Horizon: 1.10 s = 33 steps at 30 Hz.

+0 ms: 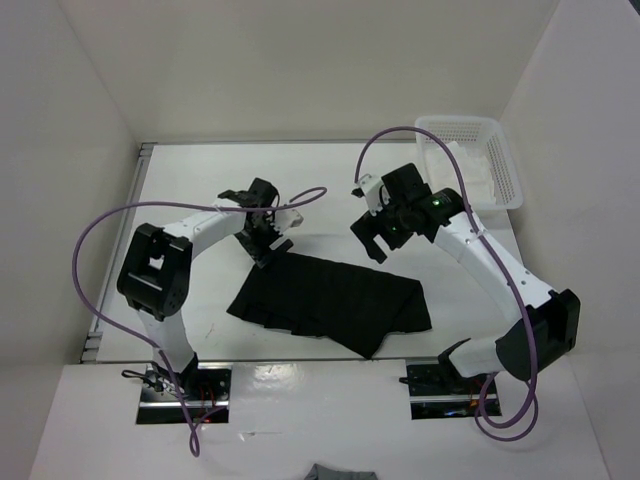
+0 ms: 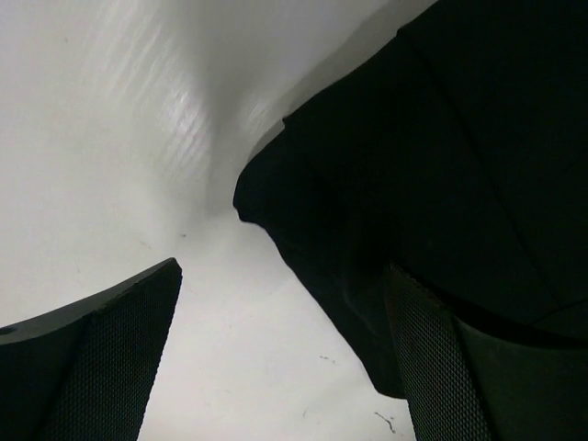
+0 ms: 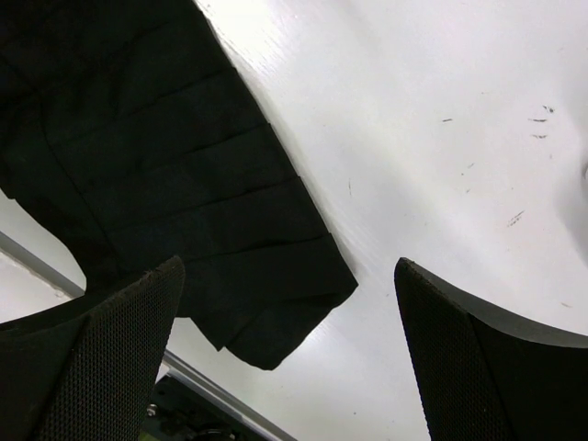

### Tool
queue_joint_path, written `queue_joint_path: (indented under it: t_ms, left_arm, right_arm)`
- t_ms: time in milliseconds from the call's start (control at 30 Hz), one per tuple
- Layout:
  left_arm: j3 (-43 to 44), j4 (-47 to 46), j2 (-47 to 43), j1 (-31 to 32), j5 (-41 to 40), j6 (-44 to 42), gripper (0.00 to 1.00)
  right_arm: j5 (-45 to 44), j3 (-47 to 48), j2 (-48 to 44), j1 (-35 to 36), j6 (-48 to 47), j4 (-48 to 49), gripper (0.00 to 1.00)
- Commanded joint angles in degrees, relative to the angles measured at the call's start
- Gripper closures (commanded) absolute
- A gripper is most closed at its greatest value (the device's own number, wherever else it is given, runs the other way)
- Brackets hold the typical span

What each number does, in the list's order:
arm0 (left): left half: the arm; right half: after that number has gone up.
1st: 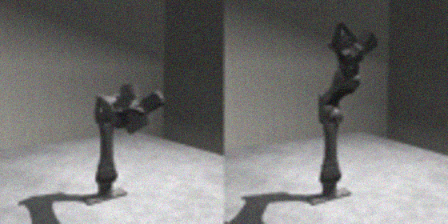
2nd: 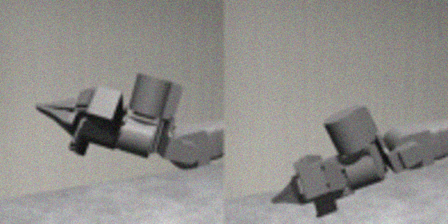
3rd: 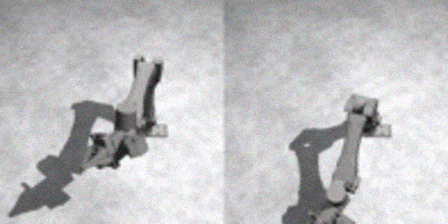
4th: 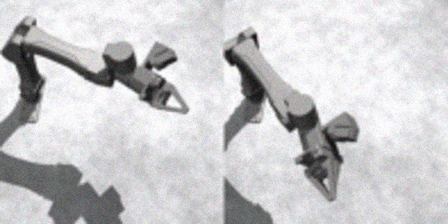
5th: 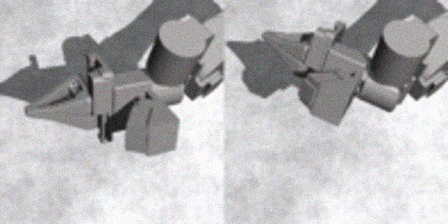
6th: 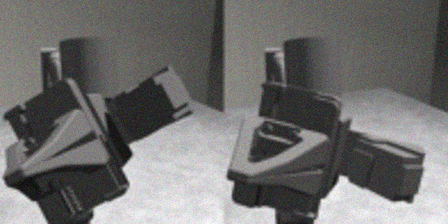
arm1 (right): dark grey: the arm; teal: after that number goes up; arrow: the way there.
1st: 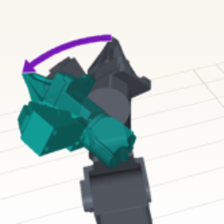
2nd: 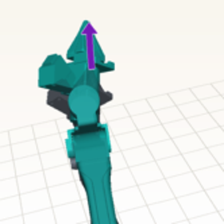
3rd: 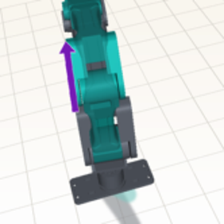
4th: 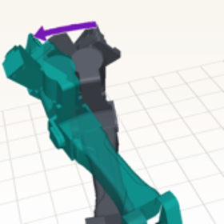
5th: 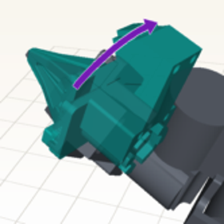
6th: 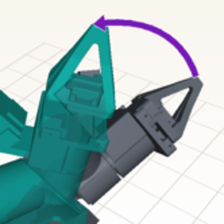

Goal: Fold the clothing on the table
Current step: Fold the skirt

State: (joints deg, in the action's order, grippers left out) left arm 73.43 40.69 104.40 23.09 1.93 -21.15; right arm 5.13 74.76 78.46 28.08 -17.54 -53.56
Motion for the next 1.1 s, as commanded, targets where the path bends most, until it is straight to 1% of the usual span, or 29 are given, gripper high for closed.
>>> queue_joint_path:
  t_ms: [0, 100, 233, 333, 367, 400, 433, 467, 500, 533, 600, 700, 833, 967, 1067]
  left_arm:
    - [2.2, -1.9, 0.8, 1.4, 3.6, -2.6, 0.04]
    - [2.2, -1.9, 1.9, 2.8, 4.9, -3.8, 0.05]
    - [2.2, -1.9, 4.1, 4.1, 4.9, -4.3, 0.14]
    - [2.2, -1.9, 5.6, 4.8, 5.4, -4.9, 0.22]
    - [2.2, -1.9, 6.2, 4.8, 5.4, -4.9, 0.26]
    - [2.2, -1.4, 6.7, 4.8, 5.4, -4.9, 0.40]
    - [2.2, -1.4, 6.7, 4.8, 5.4, -4.9, 0.47]
    - [2.2, -1.4, 7.3, 4.8, 5.4, -4.9, 0.56]
    - [2.2, -1.4, 7.3, 4.8, 5.4, -4.0, 0.69]
    - [2.7, -1.9, 7.8, 4.8, 4.8, -3.5, 0.86]
    - [4.2, -1.9, 8.5, 4.2, 4.8, -2.0, 0.99]
    - [6.7, -1.9, 10.0, 1.5, 4.1, 1.3, 1.00]
    - [12.2, -0.3, 12.1, -2.6, 3.5, 5.6, 1.00]
    - [13.3, -0.3, 13.3, -7.2, 1.3, 9.2, 1.00]
    - [13.3, 0.3, 13.8, -9.5, 1.3, 11.0, 1.00]
  right_arm:
    - [-0.4, 1.5, -1.4, -0.8, 0.7, 0.4, 0.01]
    - [-0.4, 1.5, -1.9, -1.4, 0.7, 0.4, 0.01]
    - [-0.4, 2.1, -2.5, -2.0, 0.1, 0.4, 0.01]
    - [-0.4, 3.3, -3.0, -2.0, 0.1, -0.1, 0.01]
    - [-0.4, 3.3, -3.0, -2.5, 0.1, -0.1, 0.01]
    - [-0.4, 3.3, -3.0, -2.5, 0.1, -0.1, 0.01]
    - [-0.4, 3.8, -3.0, -2.5, 0.1, -0.1, 0.01]
    - [-0.4, 3.8, -3.7, -2.5, 0.1, -0.1, 0.01]
    - [-0.4, 3.8, -3.7, -2.5, 0.1, -0.1, 0.01]
    - [-0.4, 3.8, -3.7, -3.0, 0.1, -0.1, 0.01]
    - [-0.4, 3.8, -3.7, -3.0, 0.1, -0.1, 0.01]
    - [-0.4, 3.8, -3.7, -3.0, 0.1, -0.1, 0.01]
    - [-0.4, 3.8, -2.5, -3.0, 0.1, 0.4, 0.01]
    - [0.2, 3.8, -0.8, -3.6, 0.1, 1.5, 0.01]
    - [0.8, 3.8, 1.0, -3.6, 0.1, 2.1, 0.01]
